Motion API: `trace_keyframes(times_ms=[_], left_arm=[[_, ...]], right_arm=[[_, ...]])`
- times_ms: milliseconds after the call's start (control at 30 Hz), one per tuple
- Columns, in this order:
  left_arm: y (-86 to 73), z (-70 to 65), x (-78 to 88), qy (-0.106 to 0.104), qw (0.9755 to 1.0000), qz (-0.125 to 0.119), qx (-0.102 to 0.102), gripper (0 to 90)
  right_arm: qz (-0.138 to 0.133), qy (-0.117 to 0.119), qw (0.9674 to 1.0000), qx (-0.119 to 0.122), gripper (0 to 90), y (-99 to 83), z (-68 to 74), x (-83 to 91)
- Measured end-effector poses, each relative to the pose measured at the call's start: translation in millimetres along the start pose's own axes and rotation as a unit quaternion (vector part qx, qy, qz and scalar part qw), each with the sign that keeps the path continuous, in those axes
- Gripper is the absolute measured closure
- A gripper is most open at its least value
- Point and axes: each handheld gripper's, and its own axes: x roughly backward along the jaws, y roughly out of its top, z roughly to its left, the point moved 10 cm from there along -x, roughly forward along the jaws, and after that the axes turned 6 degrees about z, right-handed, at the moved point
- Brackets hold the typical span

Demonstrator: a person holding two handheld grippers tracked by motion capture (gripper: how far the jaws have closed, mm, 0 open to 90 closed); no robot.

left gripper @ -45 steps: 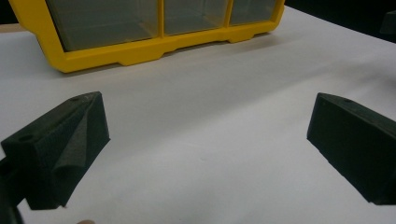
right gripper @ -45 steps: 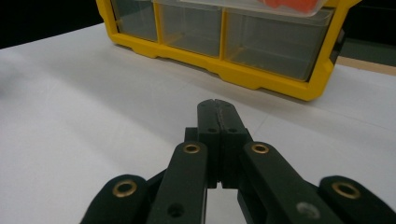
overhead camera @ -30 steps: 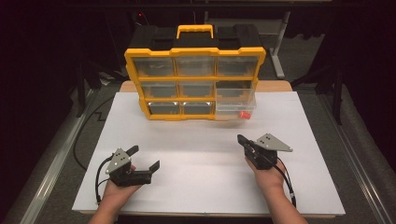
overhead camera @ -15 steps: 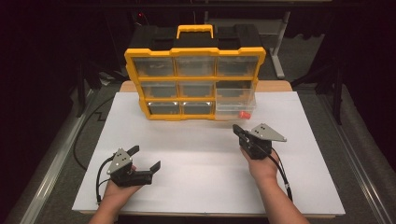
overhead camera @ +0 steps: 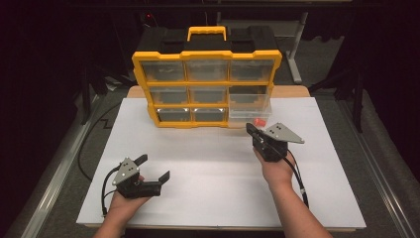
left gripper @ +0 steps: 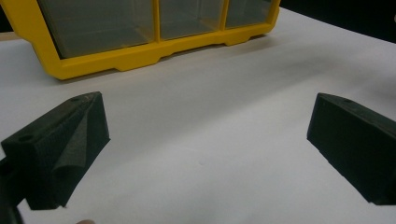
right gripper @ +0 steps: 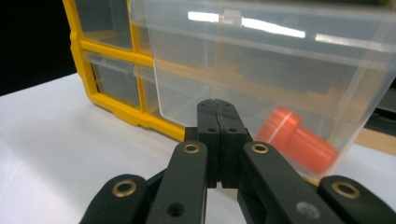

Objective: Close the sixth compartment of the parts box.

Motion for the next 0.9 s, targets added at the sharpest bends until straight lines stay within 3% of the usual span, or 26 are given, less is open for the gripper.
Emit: trace_keyframes(times_ms=[500,900], left_arm=[[-0.7,0.2,0.2,0.000,1.0000,0.003,-0.005,0.2],[-0.7,-0.2,0.7,0.000,1.0000,0.003,-0.006,0.3]], right_arm=[[-0.021,0.000,0.9998,-0.003,90.0,25.1,0.7,6.2],[-0.020,-0.005,0.9998,-0.002,90.0,28.3,-1.5,3.9]])
